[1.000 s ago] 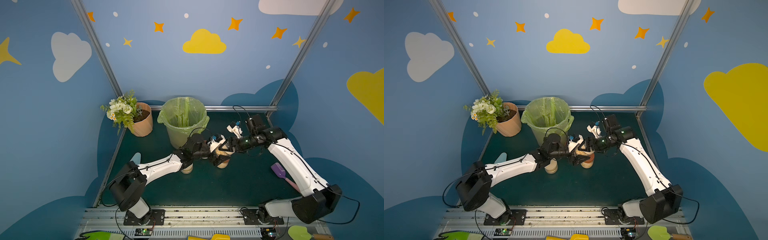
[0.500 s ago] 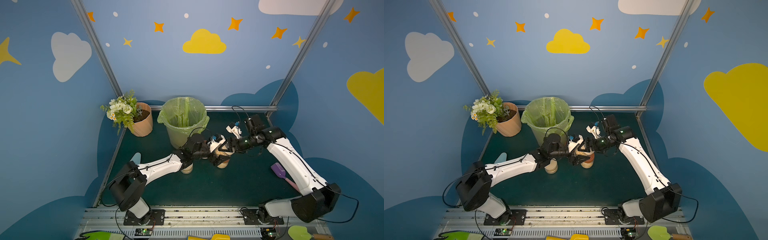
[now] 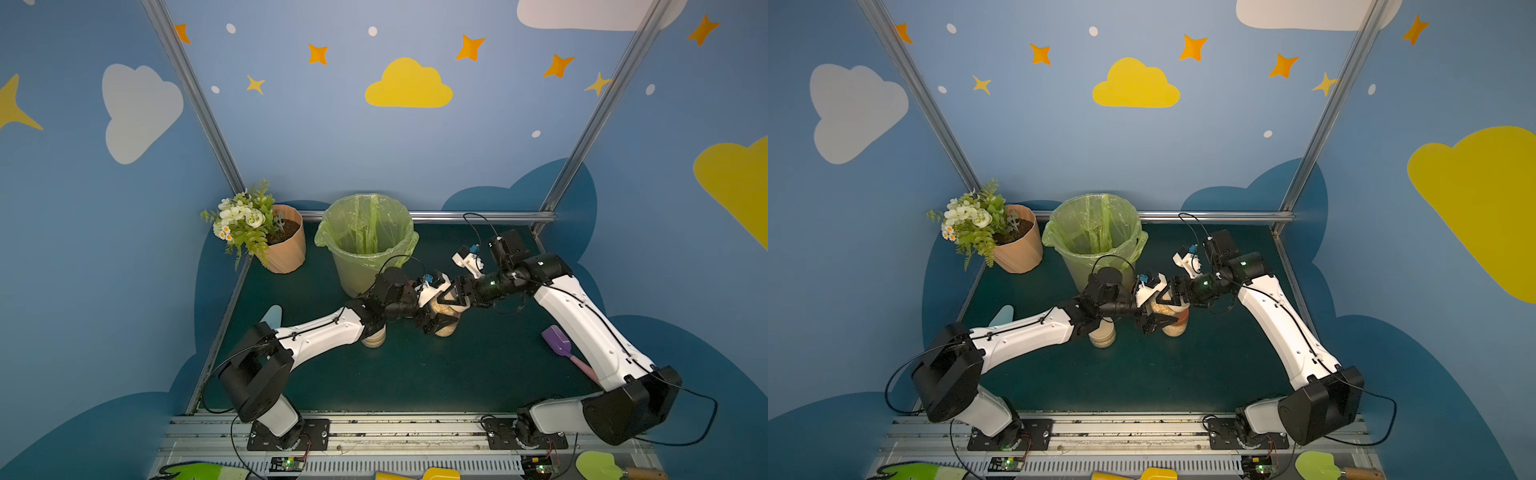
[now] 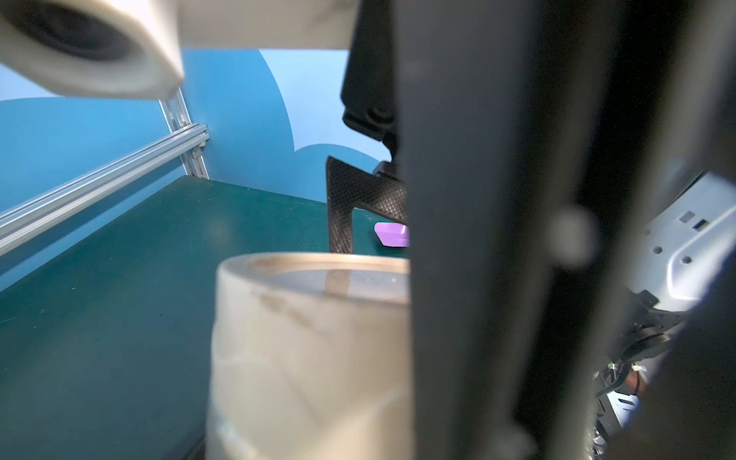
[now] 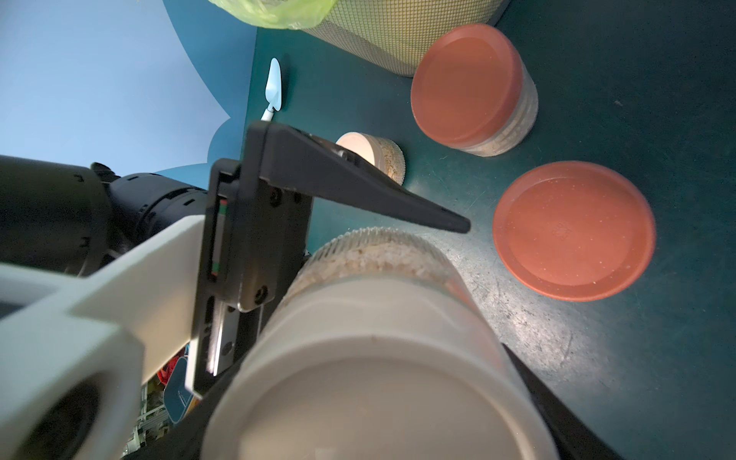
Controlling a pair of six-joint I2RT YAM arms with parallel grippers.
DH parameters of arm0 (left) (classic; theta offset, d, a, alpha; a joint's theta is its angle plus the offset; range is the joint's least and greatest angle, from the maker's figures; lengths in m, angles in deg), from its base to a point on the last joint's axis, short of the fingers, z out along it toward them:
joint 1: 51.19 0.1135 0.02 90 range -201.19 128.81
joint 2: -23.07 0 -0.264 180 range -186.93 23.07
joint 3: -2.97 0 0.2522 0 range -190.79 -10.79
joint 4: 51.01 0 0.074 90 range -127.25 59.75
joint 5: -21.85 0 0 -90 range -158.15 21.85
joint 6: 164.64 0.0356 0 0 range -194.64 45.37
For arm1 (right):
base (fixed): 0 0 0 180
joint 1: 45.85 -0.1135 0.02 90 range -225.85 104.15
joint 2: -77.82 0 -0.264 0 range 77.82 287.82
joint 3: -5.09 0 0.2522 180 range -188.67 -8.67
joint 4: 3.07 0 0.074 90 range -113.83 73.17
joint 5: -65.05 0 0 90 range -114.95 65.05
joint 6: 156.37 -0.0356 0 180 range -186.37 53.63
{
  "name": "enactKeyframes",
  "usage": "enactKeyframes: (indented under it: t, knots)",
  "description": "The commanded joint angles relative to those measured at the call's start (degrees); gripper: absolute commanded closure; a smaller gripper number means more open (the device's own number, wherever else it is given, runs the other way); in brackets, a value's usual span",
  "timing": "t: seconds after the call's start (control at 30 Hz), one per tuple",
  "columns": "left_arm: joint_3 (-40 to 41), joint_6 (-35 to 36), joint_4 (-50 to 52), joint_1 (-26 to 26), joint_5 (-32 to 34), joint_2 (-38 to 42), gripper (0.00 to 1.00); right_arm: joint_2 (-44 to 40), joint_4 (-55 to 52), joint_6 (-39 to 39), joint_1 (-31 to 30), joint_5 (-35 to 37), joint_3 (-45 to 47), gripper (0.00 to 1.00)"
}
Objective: Empty expired oatmeal from jars
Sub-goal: Pick up the jar from the center of the board.
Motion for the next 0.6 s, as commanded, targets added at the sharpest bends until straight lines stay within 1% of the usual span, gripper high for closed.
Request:
enactKeyframes:
  t: [0.0, 0.07, 0.2, 0.23, 0.3, 0.4, 0.47, 0.53, 0.57]
  knots:
    - [-1.8, 1.1, 1.3, 0.6, -0.4, -0.6, 0.1, -0.7, -0.3, 0.4, -0.6, -2.7, -1.4, 0.54]
    - [-1.7, 1.2, 1.2, 0.6, -0.8, -0.6, 0.14, -0.6, 0.0, 0.3, -0.7, -2.7, -1.2, 0.54]
    - [-1.8, 1.1, 0.4, 0.6, -1.2, -0.3, 0.28, -0.5, 0.3, 0.2, -0.8, -2.8, -1.1, 0.51]
    - [-1.7, 0.9, 0.2, 0.6, -1.2, -0.3, 0.29, -0.6, 0.3, 0.1, -0.9, -2.7, -1.0, 0.5]
    - [-1.9, 0.7, -0.2, 0.6, -1.1, -0.2, 0.35, -0.6, 0.7, 0.0, -1.0, -2.6, -1.0, 0.41]
    - [-1.8, 0.4, -1.1, 0.6, -0.6, -0.2, 0.4, -0.9, 1.3, 0.0, -1.2, -2.6, -0.6, 0.35]
    - [-1.7, 0.4, -1.7, 0.6, -0.1, 0.1, 0.45, -1.3, 1.7, -0.2, -1.2, -2.4, -0.2, 0.26]
    - [-1.4, 0.5, -2.6, 0.6, 0.6, 0.3, 0.52, -1.8, 2.2, -0.3, -1.0, -1.9, 0.4, 0.22]
    - [-1.2, 0.5, -3.3, 0.6, 1.0, 0.4, 0.53, -2.2, 2.6, -0.6, -1.0, -1.9, 0.7, 0.19]
